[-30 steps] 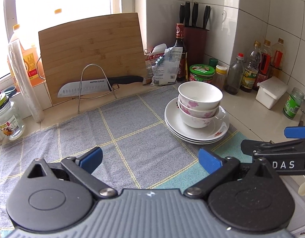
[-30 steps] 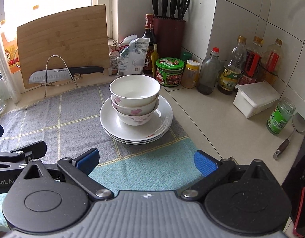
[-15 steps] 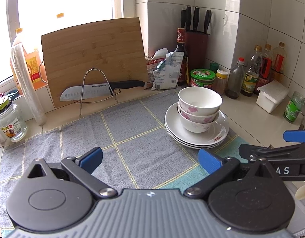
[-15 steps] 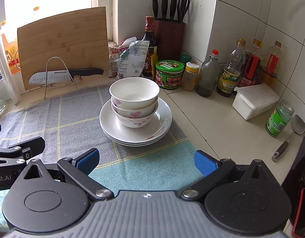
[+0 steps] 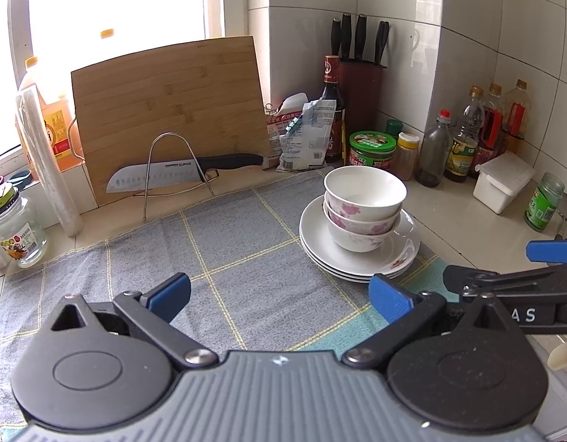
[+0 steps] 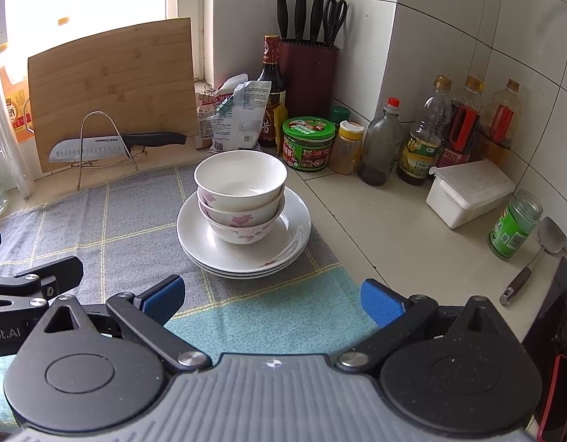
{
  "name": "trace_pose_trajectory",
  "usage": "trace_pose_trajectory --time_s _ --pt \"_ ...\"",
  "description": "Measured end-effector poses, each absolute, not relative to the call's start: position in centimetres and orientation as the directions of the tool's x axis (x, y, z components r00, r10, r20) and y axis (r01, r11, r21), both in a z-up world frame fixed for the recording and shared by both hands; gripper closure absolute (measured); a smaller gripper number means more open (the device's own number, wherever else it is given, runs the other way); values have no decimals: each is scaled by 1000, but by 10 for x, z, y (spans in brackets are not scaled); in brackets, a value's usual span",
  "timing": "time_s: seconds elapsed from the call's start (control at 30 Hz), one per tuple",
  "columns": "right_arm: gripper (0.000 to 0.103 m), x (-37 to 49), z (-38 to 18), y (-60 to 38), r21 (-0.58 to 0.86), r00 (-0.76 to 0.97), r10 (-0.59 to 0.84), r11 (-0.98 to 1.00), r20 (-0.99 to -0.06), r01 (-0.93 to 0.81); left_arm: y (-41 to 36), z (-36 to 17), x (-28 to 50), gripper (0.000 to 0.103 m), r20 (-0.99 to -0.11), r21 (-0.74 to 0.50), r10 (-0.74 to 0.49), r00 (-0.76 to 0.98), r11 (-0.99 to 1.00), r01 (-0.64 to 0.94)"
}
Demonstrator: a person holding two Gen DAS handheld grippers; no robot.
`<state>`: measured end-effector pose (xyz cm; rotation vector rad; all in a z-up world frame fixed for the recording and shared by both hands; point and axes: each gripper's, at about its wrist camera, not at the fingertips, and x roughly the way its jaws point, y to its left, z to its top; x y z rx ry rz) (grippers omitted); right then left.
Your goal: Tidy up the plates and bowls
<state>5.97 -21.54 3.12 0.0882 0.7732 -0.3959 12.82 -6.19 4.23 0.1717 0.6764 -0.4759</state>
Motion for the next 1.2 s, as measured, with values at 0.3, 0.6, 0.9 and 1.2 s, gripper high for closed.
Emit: trace_pose_trajectory --time_s 0.3,0.6,0.9,1.2 --pt "0 60 31 -215 -65 648 -314 923 -694 378 -62 42 128 1 -639 3 -360 680 882 471" --pt "0 60 32 -215 -67 651 -317 923 -690 379 -61 44 128 1 -636 6 -362 681 881 474" --pt "0 60 34 -216 -71 651 -320 923 -688 379 -62 45 128 1 -634 13 -361 684 879 476" --pt "0 60 35 -217 -77 650 -328 920 -686 384 -62 45 127 1 -635 11 -368 679 875 484"
